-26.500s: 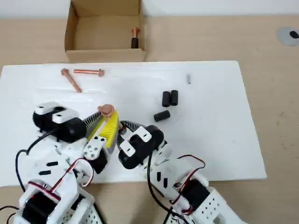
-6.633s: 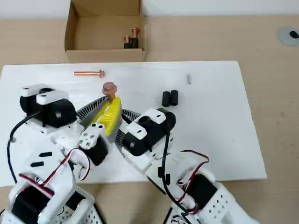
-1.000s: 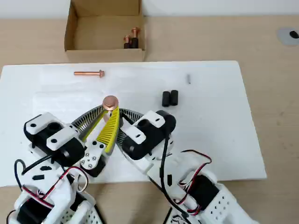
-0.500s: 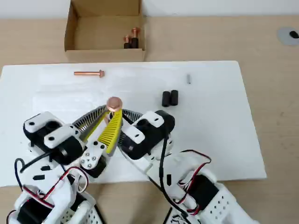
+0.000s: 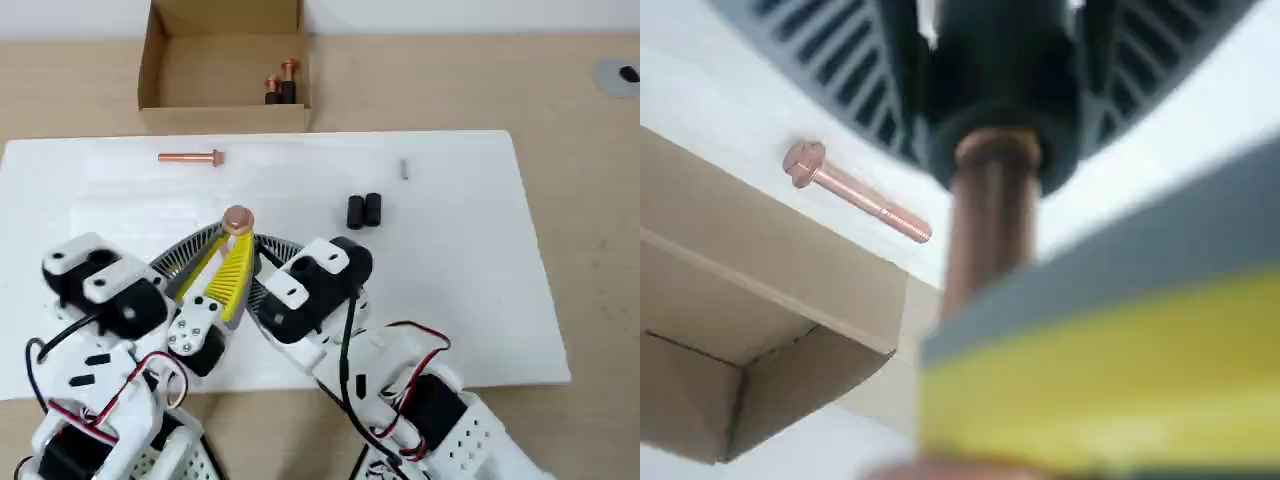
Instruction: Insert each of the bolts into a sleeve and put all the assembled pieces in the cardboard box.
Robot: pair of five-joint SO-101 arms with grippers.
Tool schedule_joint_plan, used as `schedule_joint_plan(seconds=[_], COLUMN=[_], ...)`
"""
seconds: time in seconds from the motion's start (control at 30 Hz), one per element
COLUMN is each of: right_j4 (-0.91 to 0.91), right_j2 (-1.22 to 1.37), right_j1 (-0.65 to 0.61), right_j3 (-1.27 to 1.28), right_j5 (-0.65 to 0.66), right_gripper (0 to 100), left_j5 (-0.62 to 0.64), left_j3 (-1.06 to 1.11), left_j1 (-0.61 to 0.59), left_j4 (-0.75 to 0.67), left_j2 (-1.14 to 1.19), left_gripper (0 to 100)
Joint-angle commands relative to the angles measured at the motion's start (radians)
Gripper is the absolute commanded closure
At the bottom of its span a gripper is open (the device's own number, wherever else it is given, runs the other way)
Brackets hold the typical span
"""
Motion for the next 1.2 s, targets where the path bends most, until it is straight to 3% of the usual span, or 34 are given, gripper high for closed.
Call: schedule_joint_plan(seconds=[0.0, 0.9, 1.17], right_j4=[0.0, 0.0, -0.006], right_j2=[-0.012, -0.01, -0.008], right_j1=[-0.012, -0.012, -0.007], right_j3=[-0.016, -0.018, -0.024], right_j5=[0.034, 0.044, 0.043], right_gripper=[98.9, 98.9, 98.9], left_j5=[0.04, 0.044, 0.043], left_j3=[-0.055, -0.161, -0.222], left_j1=[-0.006, -0.018, -0.135], left_j4=[0.015, 0.215, 0.216], left_j2=[-0.002, -0.001, -0.001], left_gripper=[93, 83, 83])
